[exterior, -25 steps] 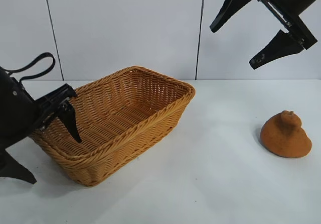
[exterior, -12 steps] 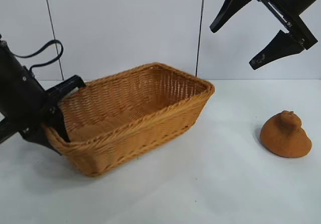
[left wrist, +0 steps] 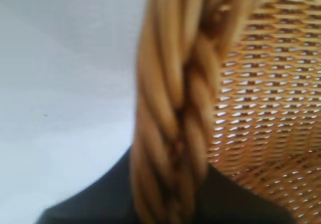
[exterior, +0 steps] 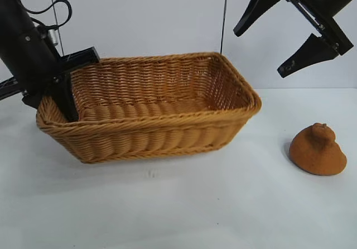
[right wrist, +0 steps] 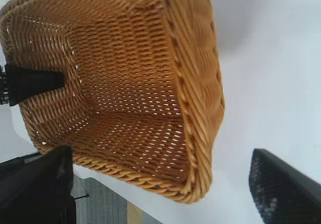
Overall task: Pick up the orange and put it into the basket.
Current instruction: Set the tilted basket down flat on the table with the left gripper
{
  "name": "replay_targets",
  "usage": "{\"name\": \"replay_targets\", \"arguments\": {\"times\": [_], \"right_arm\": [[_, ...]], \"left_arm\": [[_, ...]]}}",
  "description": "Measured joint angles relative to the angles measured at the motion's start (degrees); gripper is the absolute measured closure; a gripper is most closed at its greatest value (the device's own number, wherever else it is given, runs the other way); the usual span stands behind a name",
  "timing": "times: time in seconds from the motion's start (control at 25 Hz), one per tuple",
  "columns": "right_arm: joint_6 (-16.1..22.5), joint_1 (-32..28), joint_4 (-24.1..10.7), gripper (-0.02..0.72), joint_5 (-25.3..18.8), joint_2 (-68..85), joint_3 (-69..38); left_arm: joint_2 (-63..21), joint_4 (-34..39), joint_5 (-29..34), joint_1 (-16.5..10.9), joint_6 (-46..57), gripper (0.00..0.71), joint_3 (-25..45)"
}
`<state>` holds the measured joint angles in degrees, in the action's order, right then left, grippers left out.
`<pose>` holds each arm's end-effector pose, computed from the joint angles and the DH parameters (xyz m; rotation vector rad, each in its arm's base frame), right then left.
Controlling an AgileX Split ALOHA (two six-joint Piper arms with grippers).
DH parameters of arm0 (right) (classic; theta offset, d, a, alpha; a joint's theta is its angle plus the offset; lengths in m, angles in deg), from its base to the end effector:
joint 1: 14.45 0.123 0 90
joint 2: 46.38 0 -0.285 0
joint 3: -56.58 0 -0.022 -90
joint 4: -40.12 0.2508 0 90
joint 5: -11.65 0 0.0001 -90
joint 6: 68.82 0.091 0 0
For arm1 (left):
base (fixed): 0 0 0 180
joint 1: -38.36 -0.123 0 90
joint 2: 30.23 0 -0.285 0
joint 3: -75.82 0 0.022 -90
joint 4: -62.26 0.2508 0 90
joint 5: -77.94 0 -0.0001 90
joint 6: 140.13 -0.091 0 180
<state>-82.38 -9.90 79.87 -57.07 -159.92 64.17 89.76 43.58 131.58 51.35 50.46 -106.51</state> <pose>0.3693 0.0838 0.2648 -0.1225 2.8446 0.9567 0.3750 -0.1106 0.1864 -0.1998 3.0101 -0.4582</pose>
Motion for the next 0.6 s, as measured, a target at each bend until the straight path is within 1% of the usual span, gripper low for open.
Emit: {"name": "replay_targets", "arguments": {"times": [0.12,0.2,0.6], "right_arm": [[0.00,0.00,0.00,0.052,-0.05,0.00,0.00],[0.00,0.00,0.00,0.052,-0.11,0.00,0.00],[0.00,0.00,0.00,0.052,-0.46,0.00,0.00]], "left_arm": [[1.17,1.04,1.30,1.69,-0.10,0.625,-1.91],[2.17,0.15,1.47,2.13,-0.22,0.625,-2.64],[8.57,-2.04,1.52,2.13,-0.91,0.625,-3.18]]}}
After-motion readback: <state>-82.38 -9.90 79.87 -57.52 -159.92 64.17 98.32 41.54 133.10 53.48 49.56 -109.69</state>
